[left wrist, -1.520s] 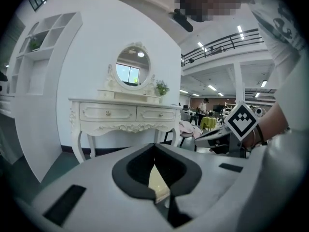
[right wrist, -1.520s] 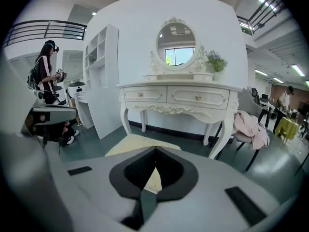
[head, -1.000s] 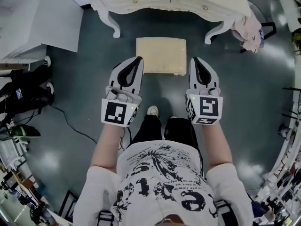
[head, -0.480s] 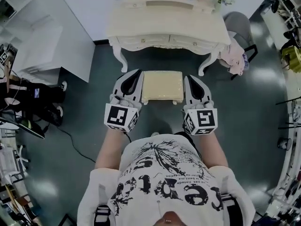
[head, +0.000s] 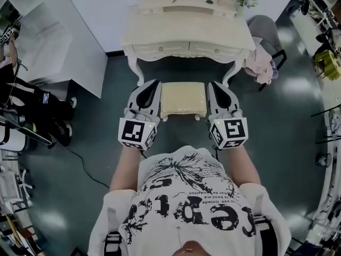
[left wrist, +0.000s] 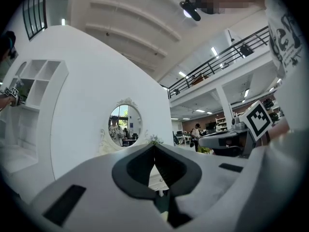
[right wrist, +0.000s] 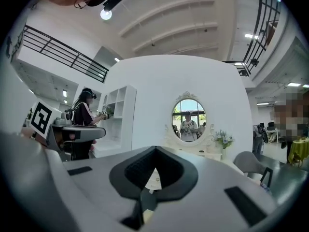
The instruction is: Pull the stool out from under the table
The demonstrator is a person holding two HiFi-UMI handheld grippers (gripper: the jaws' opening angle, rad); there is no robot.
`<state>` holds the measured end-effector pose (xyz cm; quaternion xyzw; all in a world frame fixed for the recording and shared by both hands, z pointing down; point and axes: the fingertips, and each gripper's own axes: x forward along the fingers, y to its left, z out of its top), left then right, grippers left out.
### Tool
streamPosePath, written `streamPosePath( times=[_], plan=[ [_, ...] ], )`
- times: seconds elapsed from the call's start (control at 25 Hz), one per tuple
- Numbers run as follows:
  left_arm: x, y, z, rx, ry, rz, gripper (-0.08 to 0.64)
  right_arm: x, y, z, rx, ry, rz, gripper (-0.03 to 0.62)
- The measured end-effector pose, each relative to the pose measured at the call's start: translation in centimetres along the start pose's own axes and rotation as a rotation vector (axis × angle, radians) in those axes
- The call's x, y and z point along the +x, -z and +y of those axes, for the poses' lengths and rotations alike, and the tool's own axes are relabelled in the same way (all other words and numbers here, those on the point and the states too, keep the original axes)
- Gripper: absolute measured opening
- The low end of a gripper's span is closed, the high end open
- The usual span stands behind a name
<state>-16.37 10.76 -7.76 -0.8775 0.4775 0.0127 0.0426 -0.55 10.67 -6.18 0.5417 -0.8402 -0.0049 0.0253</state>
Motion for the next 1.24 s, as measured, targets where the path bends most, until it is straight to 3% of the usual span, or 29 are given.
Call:
streamPosePath(
  times=[1.24],
  plan=[
    [0.8,0.1,0.2,-0.002,-0.004,0.039,0.02,0.8,-0.3,0.7,0.011,-0.025,0.001,0.015]
  ],
)
